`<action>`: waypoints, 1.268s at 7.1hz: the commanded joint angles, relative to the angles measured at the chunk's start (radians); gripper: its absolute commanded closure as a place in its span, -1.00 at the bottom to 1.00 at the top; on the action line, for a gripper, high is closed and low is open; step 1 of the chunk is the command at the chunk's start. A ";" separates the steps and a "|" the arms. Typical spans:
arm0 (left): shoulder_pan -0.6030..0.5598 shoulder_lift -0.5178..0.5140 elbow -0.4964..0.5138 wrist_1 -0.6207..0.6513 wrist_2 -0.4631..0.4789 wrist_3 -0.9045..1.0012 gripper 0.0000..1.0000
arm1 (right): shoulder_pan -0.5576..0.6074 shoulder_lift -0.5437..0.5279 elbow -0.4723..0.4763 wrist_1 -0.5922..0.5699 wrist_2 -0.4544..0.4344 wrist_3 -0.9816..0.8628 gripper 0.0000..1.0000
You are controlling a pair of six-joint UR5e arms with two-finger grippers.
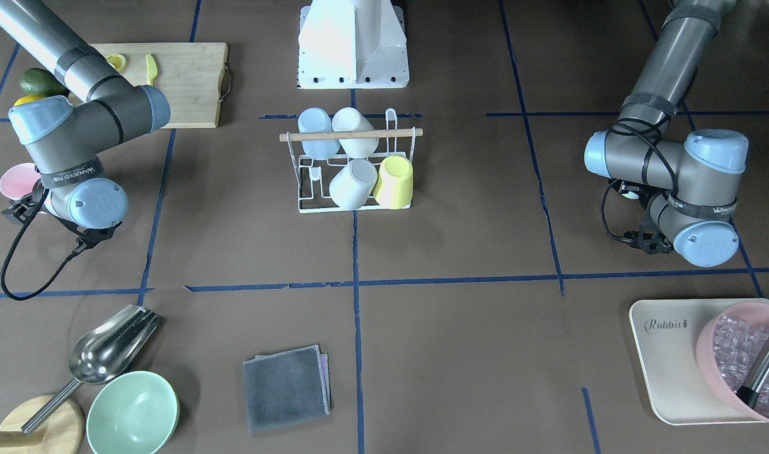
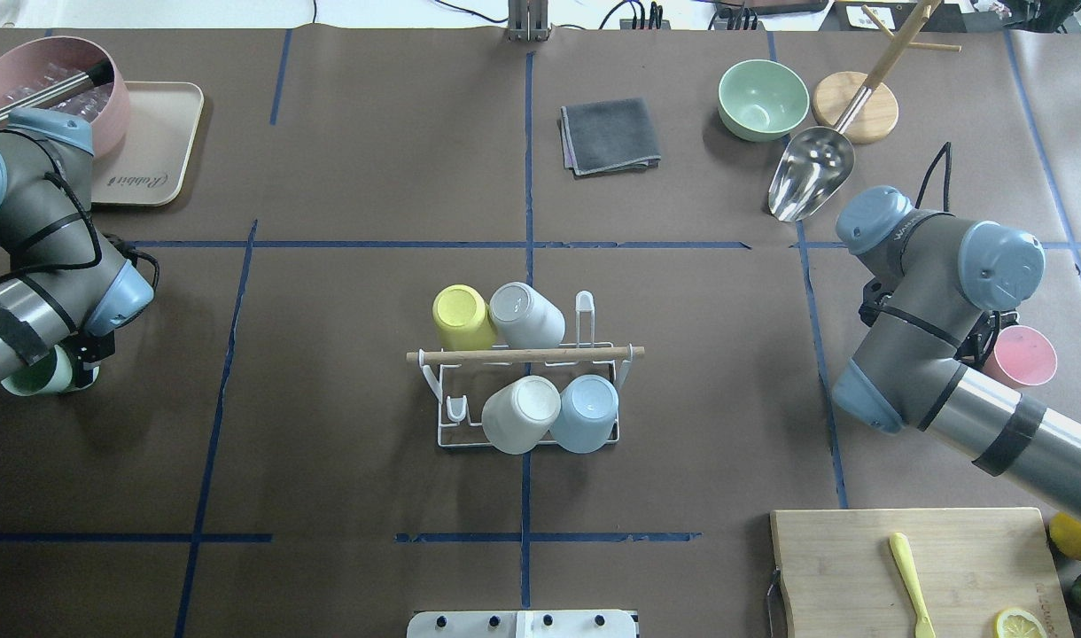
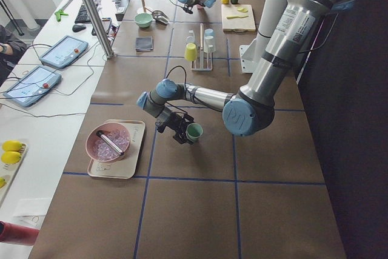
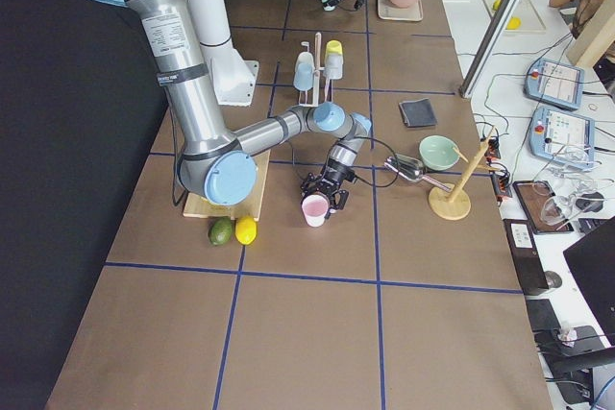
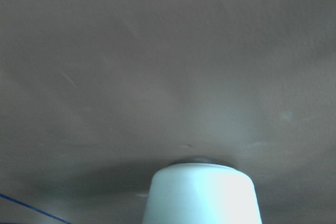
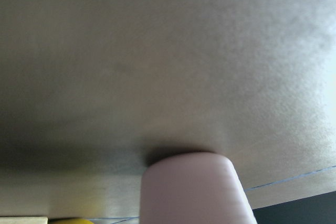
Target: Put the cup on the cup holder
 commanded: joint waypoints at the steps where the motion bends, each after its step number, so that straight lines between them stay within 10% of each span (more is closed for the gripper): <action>1: 0.003 0.003 -0.010 0.004 -0.034 0.002 0.53 | -0.024 -0.003 -0.001 -0.023 -0.008 -0.010 -1.00; 2: 0.003 0.003 -0.014 0.005 -0.066 0.000 0.84 | -0.025 -0.005 -0.004 -0.025 -0.027 -0.044 -1.00; 5: -0.009 0.011 -0.147 0.043 -0.071 0.000 0.90 | -0.037 -0.015 -0.007 -0.023 -0.038 -0.046 -0.92; 7: -0.030 -0.004 -0.300 0.088 -0.059 -0.003 0.90 | -0.035 -0.008 -0.005 -0.025 -0.043 -0.050 0.34; 9: -0.055 -0.085 -0.422 0.068 -0.060 -0.015 0.90 | -0.022 -0.008 0.002 -0.023 -0.038 -0.049 0.67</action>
